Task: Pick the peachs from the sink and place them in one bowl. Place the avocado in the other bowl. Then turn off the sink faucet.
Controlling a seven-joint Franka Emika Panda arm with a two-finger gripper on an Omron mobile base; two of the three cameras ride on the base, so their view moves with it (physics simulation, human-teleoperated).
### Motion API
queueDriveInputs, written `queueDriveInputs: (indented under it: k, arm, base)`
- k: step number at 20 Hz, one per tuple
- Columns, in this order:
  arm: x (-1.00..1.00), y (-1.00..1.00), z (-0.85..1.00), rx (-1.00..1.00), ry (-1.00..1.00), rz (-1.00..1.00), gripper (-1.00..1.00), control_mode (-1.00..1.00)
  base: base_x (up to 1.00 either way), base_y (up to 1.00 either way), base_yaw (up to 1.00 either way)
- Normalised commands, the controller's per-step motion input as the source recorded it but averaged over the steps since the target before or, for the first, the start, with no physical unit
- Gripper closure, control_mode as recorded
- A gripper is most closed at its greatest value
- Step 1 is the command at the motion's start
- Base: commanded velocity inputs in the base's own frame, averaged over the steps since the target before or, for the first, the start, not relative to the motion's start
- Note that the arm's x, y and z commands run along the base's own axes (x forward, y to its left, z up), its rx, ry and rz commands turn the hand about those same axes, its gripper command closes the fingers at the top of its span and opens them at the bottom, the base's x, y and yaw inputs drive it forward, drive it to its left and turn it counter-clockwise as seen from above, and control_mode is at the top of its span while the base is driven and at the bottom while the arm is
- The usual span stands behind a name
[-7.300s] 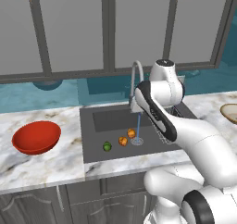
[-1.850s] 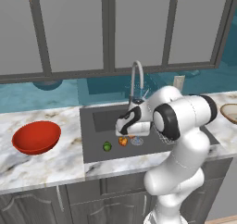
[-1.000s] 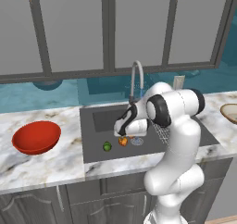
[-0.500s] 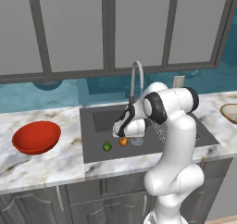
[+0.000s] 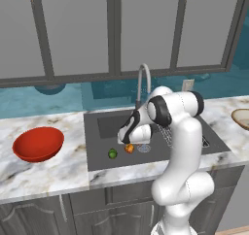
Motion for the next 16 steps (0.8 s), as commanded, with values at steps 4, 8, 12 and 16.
queueDriveInputs:
  k: [4, 8, 12, 16]
  arm:
    - [0.06, 0.0, -0.18, 0.0, 0.0, 0.0, -1.0, -1.0]
    - [0.04, 0.0, -0.21, 0.0, 0.0, 0.0, -1.0, -1.0]
    - [0.12, 0.0, -0.18, 0.0, 0.0, 0.0, -1.0, -1.0]
    - [0.18, 0.02, -0.16, 0.0, 0.0, 0.0, -1.0, -1.0]
  base:
    - [0.0, 0.0, 0.0]
    - [0.0, 0.0, 0.0]
    - [0.0, 0.0, 0.0]
    - [0.0, 0.0, 0.0]
